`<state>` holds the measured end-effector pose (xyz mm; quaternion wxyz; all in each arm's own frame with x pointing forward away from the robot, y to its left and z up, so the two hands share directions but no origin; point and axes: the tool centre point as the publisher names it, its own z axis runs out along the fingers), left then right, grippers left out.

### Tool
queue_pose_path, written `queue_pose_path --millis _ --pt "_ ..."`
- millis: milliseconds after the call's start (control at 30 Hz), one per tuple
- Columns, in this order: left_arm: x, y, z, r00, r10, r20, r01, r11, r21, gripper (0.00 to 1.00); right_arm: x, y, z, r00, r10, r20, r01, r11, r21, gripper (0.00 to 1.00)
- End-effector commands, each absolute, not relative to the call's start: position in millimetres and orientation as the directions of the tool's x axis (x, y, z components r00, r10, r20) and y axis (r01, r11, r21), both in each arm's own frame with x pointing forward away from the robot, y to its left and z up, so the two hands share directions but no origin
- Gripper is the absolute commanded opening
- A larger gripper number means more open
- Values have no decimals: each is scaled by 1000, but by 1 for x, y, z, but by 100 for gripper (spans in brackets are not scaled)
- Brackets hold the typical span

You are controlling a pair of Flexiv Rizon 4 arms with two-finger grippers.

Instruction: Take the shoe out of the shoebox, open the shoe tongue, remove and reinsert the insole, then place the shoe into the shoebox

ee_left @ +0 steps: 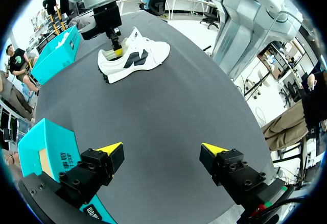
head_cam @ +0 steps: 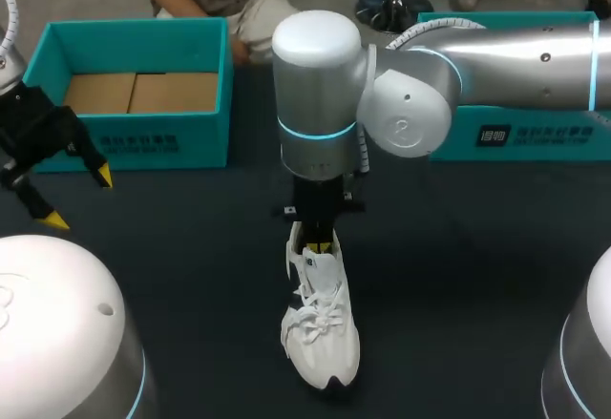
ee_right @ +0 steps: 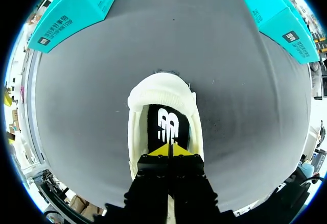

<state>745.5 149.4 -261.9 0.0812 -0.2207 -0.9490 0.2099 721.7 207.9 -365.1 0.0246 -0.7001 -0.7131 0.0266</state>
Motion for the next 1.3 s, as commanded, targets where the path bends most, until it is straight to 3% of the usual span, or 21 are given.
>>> queue_pose_path --millis 33,533,1300 --pt "745 150 -262 -889 453 62 385 815 -432 100 721 206 -377 -14 1000 17 995 16 -95 0" --pt "745 150 -262 -889 453 62 385 815 -432 100 714 196 -381 -22 999 47 989 29 -148 0" --pt "745 150 -262 -889 453 62 385 815 -432 100 697 217 -358 -43 997 67 990 52 -131 0"
